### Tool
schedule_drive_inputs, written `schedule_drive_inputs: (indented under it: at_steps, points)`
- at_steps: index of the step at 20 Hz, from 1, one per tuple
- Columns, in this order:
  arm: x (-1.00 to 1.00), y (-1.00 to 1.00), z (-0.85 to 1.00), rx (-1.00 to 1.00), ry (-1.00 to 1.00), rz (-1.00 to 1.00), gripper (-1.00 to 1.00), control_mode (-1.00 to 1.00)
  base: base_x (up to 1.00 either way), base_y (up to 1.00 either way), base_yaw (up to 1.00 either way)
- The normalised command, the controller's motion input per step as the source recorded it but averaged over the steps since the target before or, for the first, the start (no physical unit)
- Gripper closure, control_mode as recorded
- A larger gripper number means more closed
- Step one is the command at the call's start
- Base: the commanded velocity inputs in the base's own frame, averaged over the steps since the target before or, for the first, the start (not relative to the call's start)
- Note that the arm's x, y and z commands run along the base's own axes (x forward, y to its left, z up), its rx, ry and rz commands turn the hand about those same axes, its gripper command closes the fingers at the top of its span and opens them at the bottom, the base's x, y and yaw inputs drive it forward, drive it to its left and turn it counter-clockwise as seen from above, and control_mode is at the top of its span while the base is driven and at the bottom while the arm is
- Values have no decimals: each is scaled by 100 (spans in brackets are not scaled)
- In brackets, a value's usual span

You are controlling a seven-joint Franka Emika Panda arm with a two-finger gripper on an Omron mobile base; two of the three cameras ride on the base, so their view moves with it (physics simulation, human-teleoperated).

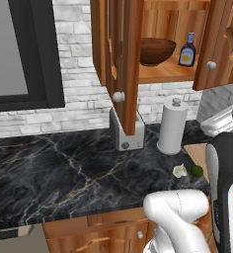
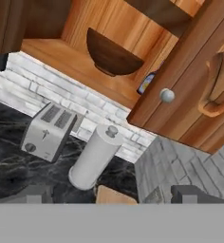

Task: Open the cabinet. Place the bowl and condiment on the counter. Then place the lime and garlic on the cutting board.

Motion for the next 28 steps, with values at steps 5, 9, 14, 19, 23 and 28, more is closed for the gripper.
schedule_drive_inputs:
  at_steps: [5,9,14,19,23,28]
  points:
    - [-8,40,21,-19,-19,1,-100,-100,0,0,0]
    - [-5,27,13,-18,-16,4,-100,-100,0,0,0]
    - [12,11,10,-12,-4,5,-100,-100,0,0,0]
    - [39,9,2,-9,1,8,-100,-100,0,0,0]
    - [53,8,0,-8,1,6,-100,-100,0,0,0]
    - [54,-2,0,-6,3,2,-100,-100,0,0,0]
